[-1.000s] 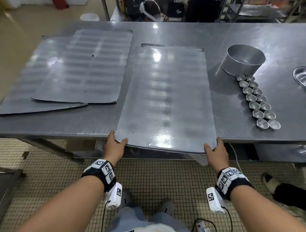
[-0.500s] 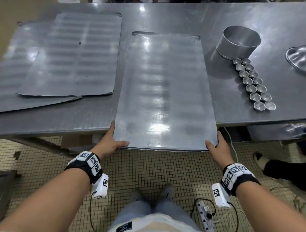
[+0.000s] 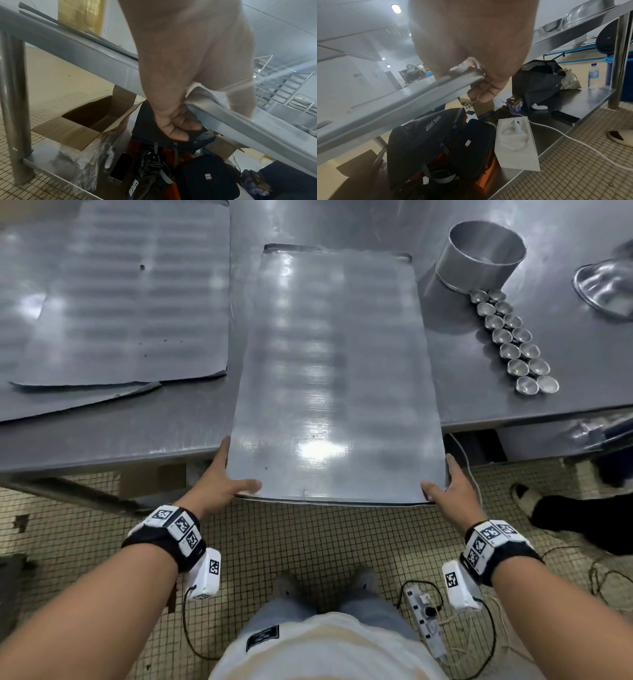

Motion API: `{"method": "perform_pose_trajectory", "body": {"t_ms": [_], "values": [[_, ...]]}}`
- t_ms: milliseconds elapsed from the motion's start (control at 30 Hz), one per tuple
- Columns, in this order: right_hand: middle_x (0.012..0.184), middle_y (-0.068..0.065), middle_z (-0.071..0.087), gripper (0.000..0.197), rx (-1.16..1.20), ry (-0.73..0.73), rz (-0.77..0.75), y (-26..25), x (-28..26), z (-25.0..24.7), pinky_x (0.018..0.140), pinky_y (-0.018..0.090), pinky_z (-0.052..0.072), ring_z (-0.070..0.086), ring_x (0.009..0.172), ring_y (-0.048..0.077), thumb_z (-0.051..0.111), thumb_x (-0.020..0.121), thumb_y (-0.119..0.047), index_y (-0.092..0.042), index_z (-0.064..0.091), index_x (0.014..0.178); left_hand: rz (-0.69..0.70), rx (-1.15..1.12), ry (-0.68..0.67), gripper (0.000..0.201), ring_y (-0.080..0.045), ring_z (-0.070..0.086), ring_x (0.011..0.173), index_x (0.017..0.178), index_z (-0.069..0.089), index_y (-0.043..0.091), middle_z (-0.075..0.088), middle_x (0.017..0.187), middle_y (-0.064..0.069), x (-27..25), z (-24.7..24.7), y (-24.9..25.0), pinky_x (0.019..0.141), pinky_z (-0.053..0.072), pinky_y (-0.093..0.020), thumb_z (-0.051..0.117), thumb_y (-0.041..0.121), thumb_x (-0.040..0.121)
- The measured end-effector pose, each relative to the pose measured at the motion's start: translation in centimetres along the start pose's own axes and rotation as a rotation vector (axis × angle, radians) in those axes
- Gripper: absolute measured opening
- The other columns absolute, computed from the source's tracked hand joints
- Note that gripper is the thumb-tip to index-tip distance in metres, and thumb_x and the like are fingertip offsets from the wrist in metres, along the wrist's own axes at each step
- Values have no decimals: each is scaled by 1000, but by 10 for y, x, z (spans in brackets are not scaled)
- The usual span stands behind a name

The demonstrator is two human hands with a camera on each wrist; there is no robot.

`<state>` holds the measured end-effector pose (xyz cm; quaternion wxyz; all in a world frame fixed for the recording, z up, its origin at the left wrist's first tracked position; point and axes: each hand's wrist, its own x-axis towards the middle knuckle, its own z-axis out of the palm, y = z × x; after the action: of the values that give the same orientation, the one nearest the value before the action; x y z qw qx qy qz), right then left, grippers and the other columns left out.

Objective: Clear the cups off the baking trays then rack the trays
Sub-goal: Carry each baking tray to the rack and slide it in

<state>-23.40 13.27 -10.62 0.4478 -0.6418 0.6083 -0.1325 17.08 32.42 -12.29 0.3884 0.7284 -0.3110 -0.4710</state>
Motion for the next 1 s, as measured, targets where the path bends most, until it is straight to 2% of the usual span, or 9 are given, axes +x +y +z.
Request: {"method": "perform_pose_trajectory", "body": {"t_ms": [67,200,267,367,500,567,700,867,1000], "values": [[123,-1,50,75,-1,-16,39,-10,11,-7,94,31,39,51,113,18,67,89,-4,-16,31,154,-26,8,152,93,-16,46,135,156,25,31,45,151,7,8,3,11,114,37,-41,82,34,83],[127,-2,62,61,-1,-67,53,-15,45,-10,98,37,46,61,116,23,70,90,-24,-25,43,144,-91,78,333,80,-26,39,143,158,24,21,36,159,-2,26,15,28,111,34,-37,70,33,94],[122,-1,66,50,30,-75,67,-11,62,-9,97,41,50,63,111,24,68,91,-33,-27,49,137,-112,101,349,79,-28,39,143,158,22,24,37,159,-2,28,23,26,114,35,-42,68,33,95],[122,2,66,54,26,-21,64,-6,83,-13,98,42,48,63,112,27,64,89,-47,-23,52,136,-122,76,346,77,-26,48,136,156,26,28,46,153,0,21,35,23,112,41,-51,70,35,93],[126,8,65,50,-7,-11,58,4,95,-28,92,35,41,59,114,29,56,98,-47,-13,57,134,-110,-5,387,76,-14,45,132,156,28,29,42,149,12,-1,63,23,113,38,-45,71,30,93],[123,8,66,48,7,-22,31,11,96,-36,90,35,42,61,109,28,56,99,-46,-12,59,132,-120,-47,394,71,-18,54,126,152,34,30,51,145,7,-12,77,23,106,46,-46,73,28,92],[114,4,68,38,18,-76,-18,26,96,-49,85,34,48,65,104,25,59,99,-42,-13,61,124,-201,-147,371,64,-10,64,101,146,40,23,62,118,8,-33,93,29,80,55,-31,73,21,91],[111,1,69,36,72,-119,-36,42,88,-64,68,24,47,67,100,18,64,97,-34,-12,60,124,-301,-124,266,64,-23,69,106,135,50,24,68,121,1,-46,95,15,92,57,-49,82,35,81],[114,1,67,37,88,-140,-23,42,92,-66,76,30,51,66,102,18,65,96,-32,-16,54,127,-262,-83,355,59,-19,68,103,130,51,23,68,118,2,-37,107,15,92,56,-47,77,49,84]]}}
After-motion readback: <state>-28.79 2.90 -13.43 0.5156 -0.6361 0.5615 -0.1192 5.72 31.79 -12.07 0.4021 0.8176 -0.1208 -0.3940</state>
